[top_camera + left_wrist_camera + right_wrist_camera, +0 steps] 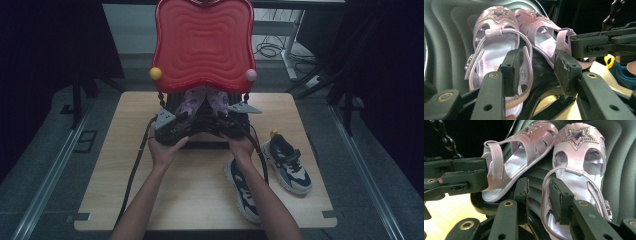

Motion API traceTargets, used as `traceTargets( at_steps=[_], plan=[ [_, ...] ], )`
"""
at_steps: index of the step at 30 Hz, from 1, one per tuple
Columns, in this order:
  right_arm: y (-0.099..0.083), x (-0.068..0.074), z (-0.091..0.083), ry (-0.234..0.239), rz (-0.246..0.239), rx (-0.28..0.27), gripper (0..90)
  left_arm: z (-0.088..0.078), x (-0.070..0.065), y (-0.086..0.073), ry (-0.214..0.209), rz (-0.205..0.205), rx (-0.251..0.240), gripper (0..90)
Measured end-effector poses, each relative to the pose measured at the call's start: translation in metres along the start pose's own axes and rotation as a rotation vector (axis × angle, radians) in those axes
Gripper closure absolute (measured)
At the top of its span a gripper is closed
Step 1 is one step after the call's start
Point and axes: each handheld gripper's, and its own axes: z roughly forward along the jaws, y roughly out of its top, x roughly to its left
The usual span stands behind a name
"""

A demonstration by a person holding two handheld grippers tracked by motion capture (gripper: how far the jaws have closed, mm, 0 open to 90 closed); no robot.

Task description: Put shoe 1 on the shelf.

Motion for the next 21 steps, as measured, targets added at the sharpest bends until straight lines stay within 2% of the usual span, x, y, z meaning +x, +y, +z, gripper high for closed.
traceTargets(
  at_steps=[8,21],
  plan=[
    [0.0,0.004,-0.01,0.027,-0.007,-0.003,68.2,-0.012,-0.002,0.003,-0.009,-0.013,0.015,54.4],
    [-0.006,0.011,-0.023,0.078,-0.005,-0.006,66.6,-0.034,-0.002,0.003,-0.001,-0.022,0.044,53.7]
  ],
)
